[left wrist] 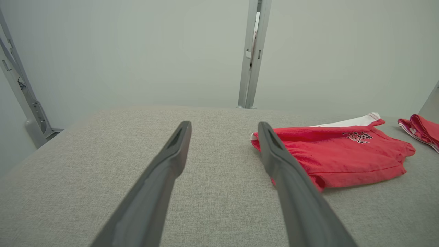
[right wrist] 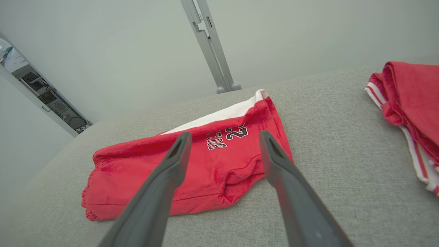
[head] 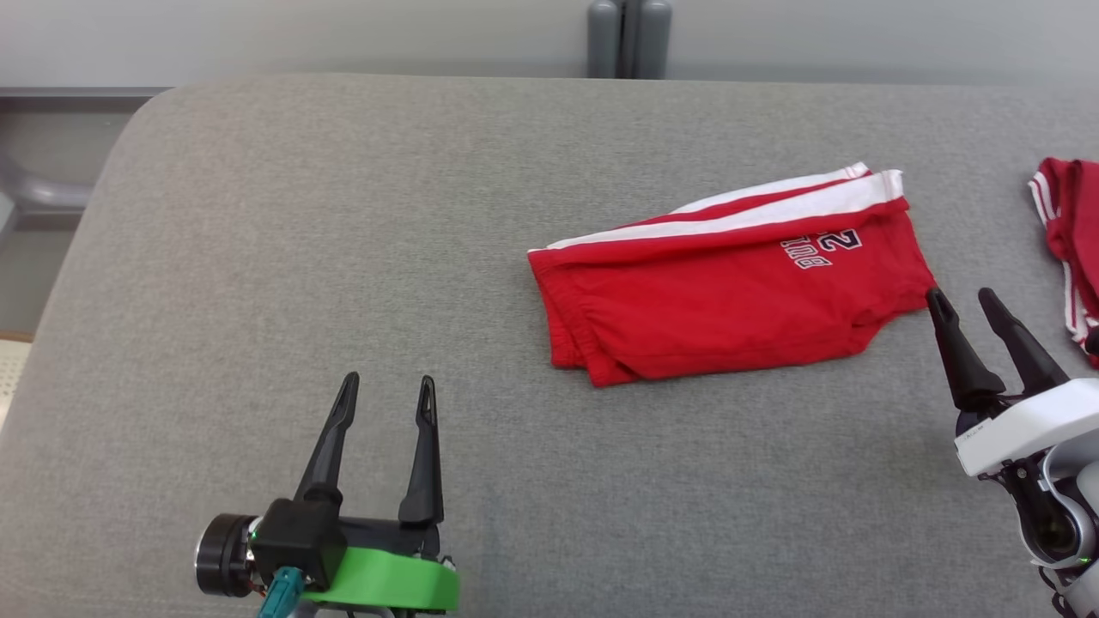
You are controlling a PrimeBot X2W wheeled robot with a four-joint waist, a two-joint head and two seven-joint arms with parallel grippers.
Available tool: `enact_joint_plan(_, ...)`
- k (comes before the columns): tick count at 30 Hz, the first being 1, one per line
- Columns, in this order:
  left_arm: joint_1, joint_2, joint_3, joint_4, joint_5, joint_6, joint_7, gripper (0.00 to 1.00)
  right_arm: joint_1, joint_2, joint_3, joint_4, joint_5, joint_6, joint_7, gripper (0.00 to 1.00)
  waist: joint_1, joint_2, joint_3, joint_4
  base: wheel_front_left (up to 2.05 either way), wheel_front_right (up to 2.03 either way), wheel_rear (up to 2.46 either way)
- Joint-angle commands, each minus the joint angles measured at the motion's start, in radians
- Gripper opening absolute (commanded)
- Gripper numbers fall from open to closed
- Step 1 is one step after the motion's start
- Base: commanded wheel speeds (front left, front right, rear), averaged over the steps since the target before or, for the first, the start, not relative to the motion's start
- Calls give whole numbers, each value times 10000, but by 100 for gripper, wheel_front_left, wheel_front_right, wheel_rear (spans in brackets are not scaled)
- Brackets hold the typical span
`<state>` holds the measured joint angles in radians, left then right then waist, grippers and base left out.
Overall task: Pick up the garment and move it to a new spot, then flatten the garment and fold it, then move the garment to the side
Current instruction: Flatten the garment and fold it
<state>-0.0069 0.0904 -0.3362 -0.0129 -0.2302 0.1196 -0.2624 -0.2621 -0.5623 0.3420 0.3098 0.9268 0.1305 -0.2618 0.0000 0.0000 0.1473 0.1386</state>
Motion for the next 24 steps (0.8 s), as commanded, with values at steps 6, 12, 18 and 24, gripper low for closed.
enact_joint_plan(6, 277, -280, 50, -68, 529, -399, -24, 100, -797, -134, -208, 1228, -182, 4, 382, 100, 0, 0, 339, 655, 0, 0, 0)
enact_joint_plan(12, -117, -374, -125, -19, 695, -634, -26, 100, -2443, -410, -519, 2866, -361, 4, 1461, 100, 0, 0, 970, 1064, 0, 0, 0)
enact_joint_plan(18, -499, -396, -412, 4, 539, -654, -26, 100, -3606, -661, -260, 4068, -643, 4, 2484, 100, 0, 0, 1643, 1415, 0, 0, 0)
enact_joint_plan(24, -837, -400, -728, 17, 327, -460, -26, 100, -4047, -730, 76, 4729, -431, 4, 3061, 100, 0, 0, 2102, 1663, 0, 0, 0)
